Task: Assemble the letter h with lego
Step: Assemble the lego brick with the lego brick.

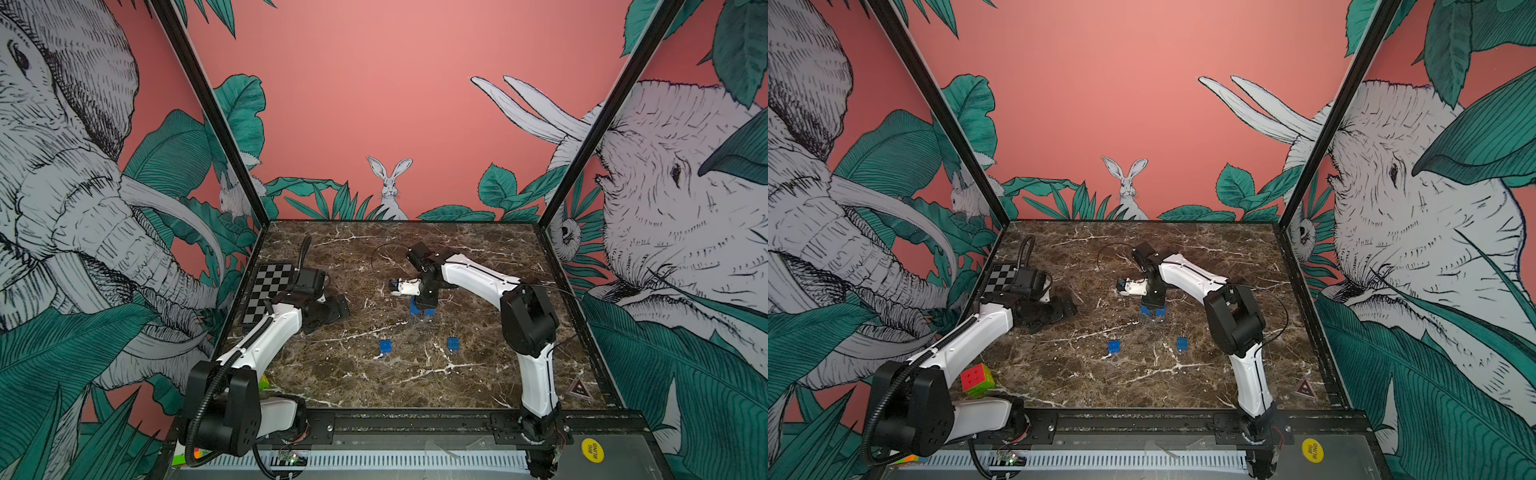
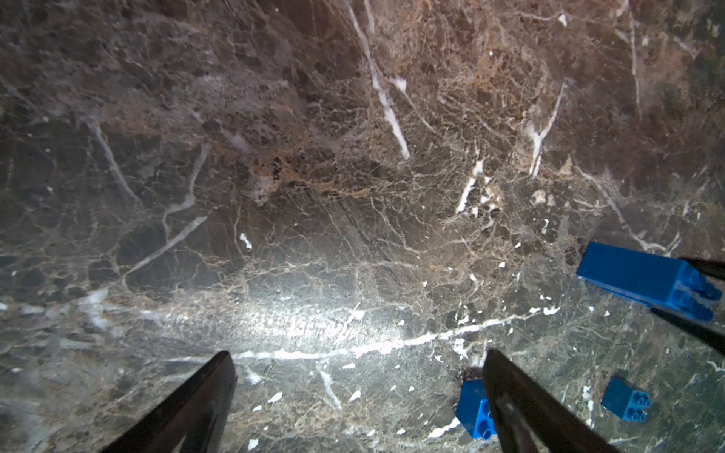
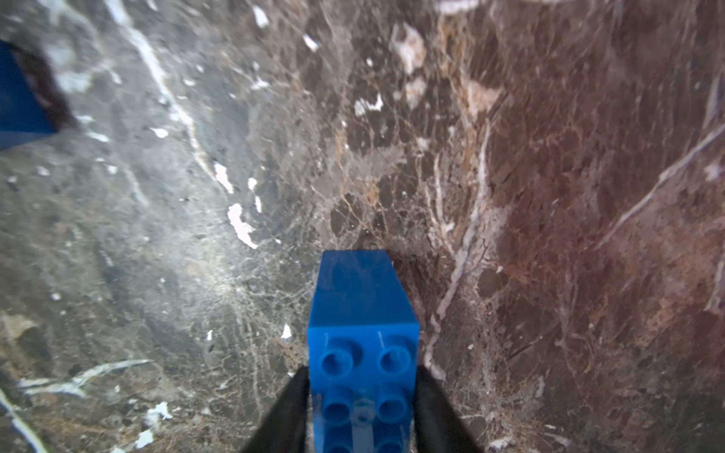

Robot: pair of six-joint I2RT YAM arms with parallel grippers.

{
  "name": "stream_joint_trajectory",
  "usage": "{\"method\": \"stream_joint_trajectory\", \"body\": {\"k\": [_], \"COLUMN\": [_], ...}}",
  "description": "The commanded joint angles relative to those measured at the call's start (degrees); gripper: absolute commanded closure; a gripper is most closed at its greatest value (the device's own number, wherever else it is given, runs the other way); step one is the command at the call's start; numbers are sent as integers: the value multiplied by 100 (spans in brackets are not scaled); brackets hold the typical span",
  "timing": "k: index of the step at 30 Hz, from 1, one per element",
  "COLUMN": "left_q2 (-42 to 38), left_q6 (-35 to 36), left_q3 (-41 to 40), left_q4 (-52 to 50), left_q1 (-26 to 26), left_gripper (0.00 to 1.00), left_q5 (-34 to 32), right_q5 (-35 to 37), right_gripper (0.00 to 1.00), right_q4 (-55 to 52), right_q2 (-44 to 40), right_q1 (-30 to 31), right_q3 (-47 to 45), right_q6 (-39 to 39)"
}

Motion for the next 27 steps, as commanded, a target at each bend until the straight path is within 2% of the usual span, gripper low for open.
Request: {"method": "stream_joint_trajectory", "body": {"k": [1, 5, 6, 7, 17, 21, 24, 27], "left_q2": [-63, -63, -54, -54, -37, -46, -22, -36], "left_q6": [26, 24, 27, 36, 51, 115, 174, 266], "left_q3": [30, 49, 61, 73, 165, 256, 326, 386], "left_q4": [-85, -97, -97, -110, -153, -221, -281, -375], "left_q1": [-27, -25, -32, -32, -32, -32, -34, -48], "left_gripper": [1, 1, 1, 1, 1, 1, 1, 1], "left_q5": [-73, -69, -72, -76, -68, -104, -89, -95], "right_q5": [191, 261, 299, 308, 244, 339, 316, 157], "right_gripper": [44, 26, 3, 1, 1, 1, 1, 2], "right_q4": [-97, -76, -43, -24, 130, 655, 1183, 1434], "right_q2": [137, 63, 26, -9, -769, -1423, -2022, -2542], "right_q1": [33, 52, 61, 69, 112, 121, 176, 266], "right_q3": [-132, -94, -88, -81, 76, -297, -573, -733], "right_q6": [15, 25, 25, 12, 119, 174, 438, 1024]}}
